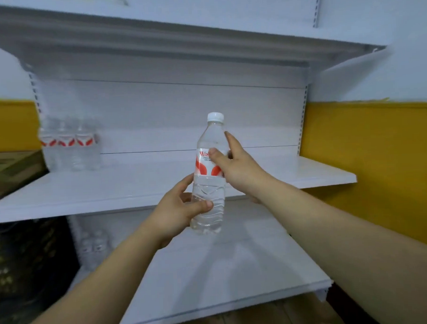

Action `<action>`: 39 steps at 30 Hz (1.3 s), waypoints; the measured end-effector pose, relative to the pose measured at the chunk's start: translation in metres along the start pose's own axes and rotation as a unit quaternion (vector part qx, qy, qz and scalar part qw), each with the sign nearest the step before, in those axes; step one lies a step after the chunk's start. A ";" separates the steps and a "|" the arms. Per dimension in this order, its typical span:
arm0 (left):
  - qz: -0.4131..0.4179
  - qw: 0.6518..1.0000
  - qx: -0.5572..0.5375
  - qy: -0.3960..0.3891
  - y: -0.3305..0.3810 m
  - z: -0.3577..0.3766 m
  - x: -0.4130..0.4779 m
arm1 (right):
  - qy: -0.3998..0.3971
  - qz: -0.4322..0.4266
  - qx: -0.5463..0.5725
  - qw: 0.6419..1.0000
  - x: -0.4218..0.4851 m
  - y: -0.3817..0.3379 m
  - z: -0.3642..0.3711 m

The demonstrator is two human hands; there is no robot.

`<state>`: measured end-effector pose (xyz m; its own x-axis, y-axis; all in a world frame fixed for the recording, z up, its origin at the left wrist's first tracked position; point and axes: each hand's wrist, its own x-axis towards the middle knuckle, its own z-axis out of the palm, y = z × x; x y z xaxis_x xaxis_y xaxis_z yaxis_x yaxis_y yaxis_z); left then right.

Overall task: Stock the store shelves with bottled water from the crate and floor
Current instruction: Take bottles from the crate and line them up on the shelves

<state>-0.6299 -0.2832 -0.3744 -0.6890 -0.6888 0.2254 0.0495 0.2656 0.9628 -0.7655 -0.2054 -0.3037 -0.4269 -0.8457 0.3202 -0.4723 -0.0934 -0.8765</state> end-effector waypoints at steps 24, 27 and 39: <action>-0.272 0.832 0.467 0.128 -0.088 -0.271 0.119 | -0.188 -0.065 0.025 0.980 0.262 0.023 0.236; -0.300 0.778 0.540 0.114 -0.110 -0.295 0.140 | -0.189 -0.087 0.020 0.978 0.296 0.032 0.256; -0.322 0.732 0.594 0.089 -0.139 -0.344 0.181 | -0.155 -0.096 -0.019 0.983 0.373 0.057 0.317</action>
<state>-0.5131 -0.6764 -0.4160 -0.1826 -0.9779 -0.1013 -0.9805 0.1735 0.0927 -0.7072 -0.6922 -0.3479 -0.0737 -0.9343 0.3487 -0.5517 -0.2531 -0.7947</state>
